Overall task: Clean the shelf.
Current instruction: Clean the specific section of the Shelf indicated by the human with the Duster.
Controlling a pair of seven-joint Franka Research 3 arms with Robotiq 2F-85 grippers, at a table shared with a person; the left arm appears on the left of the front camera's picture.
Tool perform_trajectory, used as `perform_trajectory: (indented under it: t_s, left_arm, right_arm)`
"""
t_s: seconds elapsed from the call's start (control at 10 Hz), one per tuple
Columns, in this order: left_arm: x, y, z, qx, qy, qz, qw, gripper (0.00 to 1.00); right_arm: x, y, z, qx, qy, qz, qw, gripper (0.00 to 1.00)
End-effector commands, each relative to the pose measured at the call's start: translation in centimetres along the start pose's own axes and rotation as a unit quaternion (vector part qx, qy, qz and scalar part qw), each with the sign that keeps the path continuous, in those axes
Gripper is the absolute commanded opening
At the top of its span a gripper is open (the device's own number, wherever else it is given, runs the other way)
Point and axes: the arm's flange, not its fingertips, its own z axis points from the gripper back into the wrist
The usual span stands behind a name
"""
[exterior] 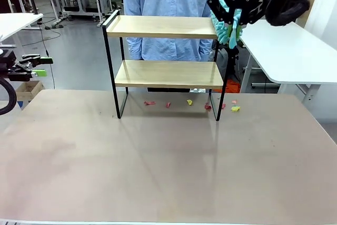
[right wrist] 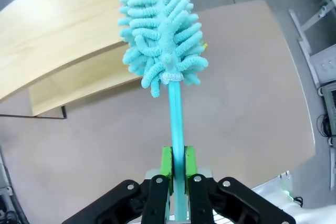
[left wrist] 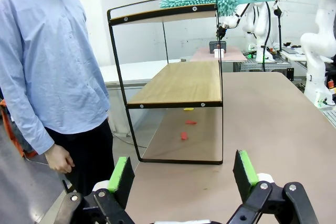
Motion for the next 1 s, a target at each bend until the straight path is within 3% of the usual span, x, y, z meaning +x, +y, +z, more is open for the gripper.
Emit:
perform_trajectory:
  t_s: [0.0,0.1,0.3,0.5,0.7,0.9]
  left_arm:
    - [0.3,-0.1,-0.1,-0.001,0.000,-0.005,1.000,1.00]
    - [0.3,-0.1,-0.1,-0.001,0.000,-0.005,1.000,1.00]
    - [0.3,-0.1,-0.1,-0.001,0.000,-0.005,1.000,1.00]
    - [0.3,-0.1,-0.1,-0.001,0.000,-0.005,1.000,1.00]
    - [0.3,-0.1,-0.1,-0.001,0.000,-0.005,1.000,1.00]
    - [0.3,-0.1,-0.1,-0.001,0.000,-0.005,1.000,1.00]
  right_arm:
    - [1.0,-0.1,-1.0,-0.011,0.014,-0.012,1.000,0.12]
    - [0.0,0.0,0.0,0.000,0.000,0.000,1.000,0.12]
    - [-0.5,-1.8,3.2,0.129,-0.033,0.061,0.989,0.12]
    - [-0.8,-3.6,4.6,0.207,-0.048,0.122,0.969,0.12]
    - [-1.9,-4.4,5.0,0.273,-0.035,0.198,0.941,0.12]
    - [-4.1,-4.8,5.0,0.321,-0.013,0.319,0.892,0.12]
